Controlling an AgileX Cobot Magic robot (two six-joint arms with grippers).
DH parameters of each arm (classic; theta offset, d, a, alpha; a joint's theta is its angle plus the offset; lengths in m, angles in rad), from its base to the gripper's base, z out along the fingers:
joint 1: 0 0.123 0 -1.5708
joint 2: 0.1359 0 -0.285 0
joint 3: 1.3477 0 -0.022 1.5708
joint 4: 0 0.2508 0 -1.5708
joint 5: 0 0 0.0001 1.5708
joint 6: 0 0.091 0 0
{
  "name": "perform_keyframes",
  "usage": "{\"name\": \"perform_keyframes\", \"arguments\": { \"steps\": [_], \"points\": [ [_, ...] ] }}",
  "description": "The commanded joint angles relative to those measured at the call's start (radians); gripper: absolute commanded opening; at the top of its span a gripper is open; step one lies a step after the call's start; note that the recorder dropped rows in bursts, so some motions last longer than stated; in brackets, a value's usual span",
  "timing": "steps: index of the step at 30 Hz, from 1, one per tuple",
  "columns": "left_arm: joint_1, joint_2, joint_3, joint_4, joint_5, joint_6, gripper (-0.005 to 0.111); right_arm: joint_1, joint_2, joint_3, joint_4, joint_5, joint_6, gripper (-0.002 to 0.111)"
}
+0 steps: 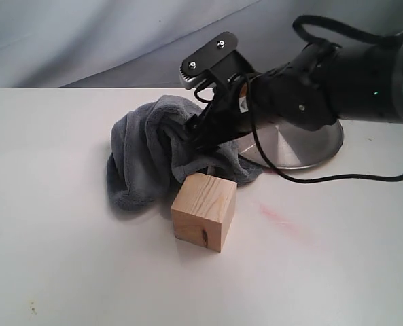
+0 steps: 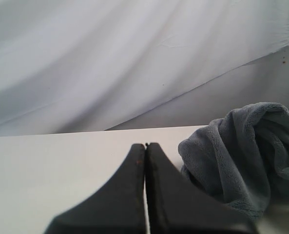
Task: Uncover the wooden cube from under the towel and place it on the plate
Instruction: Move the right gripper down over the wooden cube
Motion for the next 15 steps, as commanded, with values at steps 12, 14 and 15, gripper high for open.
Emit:
{"name": "perform_keyframes", "arguments": {
  "steps": [12, 14, 15],
  "points": [
    [0.002, -0.004, 0.004, -0.002, -0.011, -0.002, 0.0, 0.0, -0.051, -0.006, 0.737, 0.36, -0.894, 0.078],
    [0.002, -0.004, 0.004, -0.002, -0.011, -0.002, 0.0, 0.0, -0.051, -0.006, 0.737, 0.356, -0.887, 0.078],
    [0.002, -0.004, 0.004, -0.002, -0.011, -0.002, 0.0, 0.0, -0.051, -0.006, 0.737, 0.356, -0.887, 0.078]
  ]
}}
